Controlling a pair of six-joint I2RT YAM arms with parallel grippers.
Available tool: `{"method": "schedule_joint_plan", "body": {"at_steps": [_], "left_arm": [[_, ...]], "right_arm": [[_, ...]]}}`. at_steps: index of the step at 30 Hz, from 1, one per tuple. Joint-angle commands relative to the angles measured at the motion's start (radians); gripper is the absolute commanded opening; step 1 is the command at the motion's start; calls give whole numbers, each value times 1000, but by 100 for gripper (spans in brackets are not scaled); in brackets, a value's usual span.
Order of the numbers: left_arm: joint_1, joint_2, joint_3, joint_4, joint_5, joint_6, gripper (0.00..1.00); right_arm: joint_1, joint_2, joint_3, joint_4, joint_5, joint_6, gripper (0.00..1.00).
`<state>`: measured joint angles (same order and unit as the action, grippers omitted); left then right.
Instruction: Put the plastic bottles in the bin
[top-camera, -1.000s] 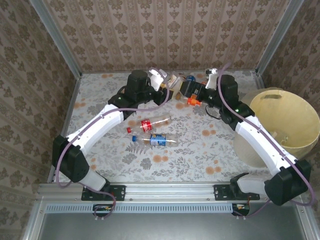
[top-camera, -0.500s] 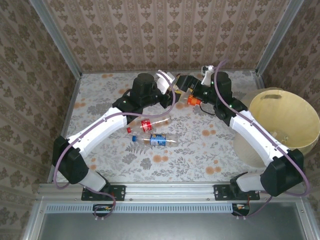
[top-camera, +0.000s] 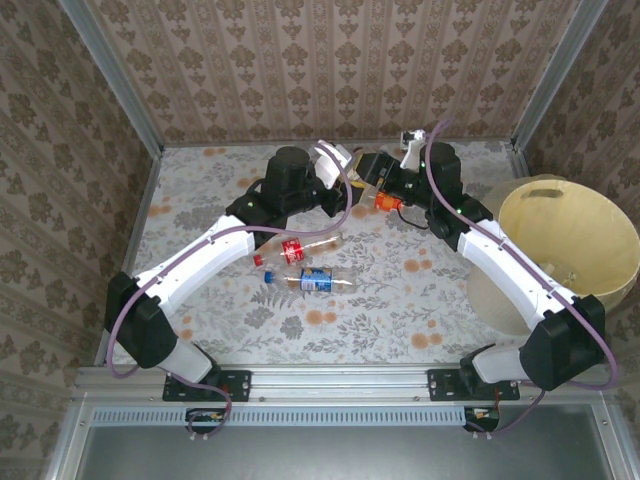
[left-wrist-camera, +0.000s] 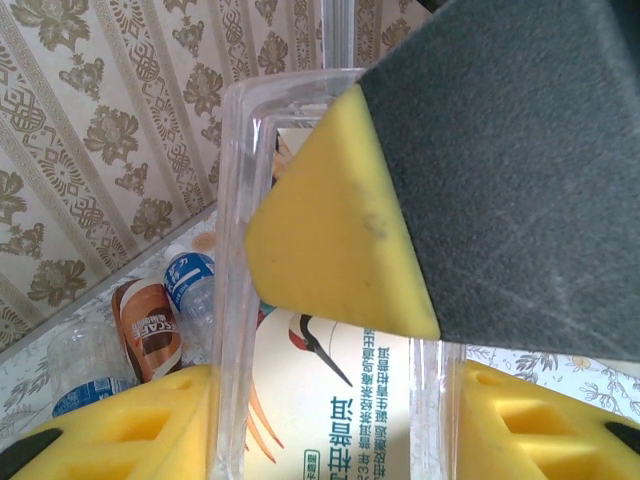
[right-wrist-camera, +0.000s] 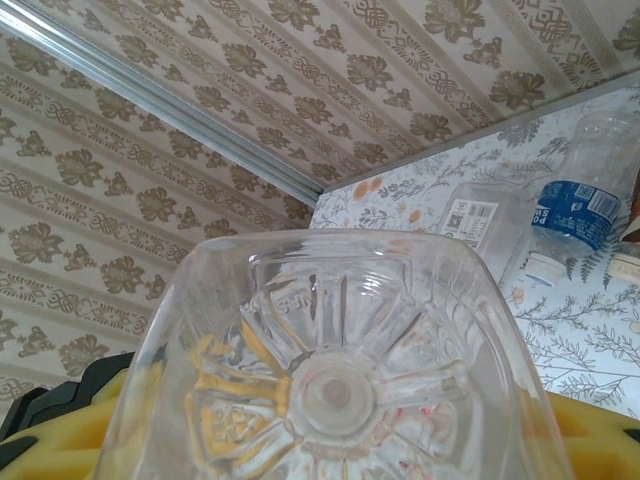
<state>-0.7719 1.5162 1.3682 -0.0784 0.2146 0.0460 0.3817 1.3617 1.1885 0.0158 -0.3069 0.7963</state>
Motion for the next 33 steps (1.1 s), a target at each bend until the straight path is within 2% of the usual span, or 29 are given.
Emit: {"method": "schedule_joint_plan", "body": {"at_steps": [1, 4, 10, 13, 16, 19, 22, 28, 33], "left_arm": [[-9, -13, 34, -7, 50, 25, 47], [-10, -19, 40, -15, 60, 7, 62], [-6, -76, -21, 64, 95, -18, 100], [7, -123, -67, 107, 67, -38, 100], [21, -172, -127, 163, -6, -62, 100], [30, -212, -195, 218, -142, -89, 100], [37, -227, -235, 238, -228, -106, 100], [45, -226, -250, 194, -374, -170, 100], [49, -225, -253, 151, -432, -197, 100]], "right_arm": [[2, -22, 24, -4, 14, -50, 52], [-2, -32, 41, -54, 30, -92, 50], [-31, -63, 65, -125, 60, -149, 48], [-54, -89, 91, -179, 73, -198, 47], [-76, -131, 135, -259, 104, -262, 47], [-113, -184, 169, -334, 146, -317, 47], [-170, -243, 185, -390, 148, -353, 47], [-326, -359, 242, -537, 147, -453, 47], [-473, -416, 300, -651, 181, -517, 47]]}}
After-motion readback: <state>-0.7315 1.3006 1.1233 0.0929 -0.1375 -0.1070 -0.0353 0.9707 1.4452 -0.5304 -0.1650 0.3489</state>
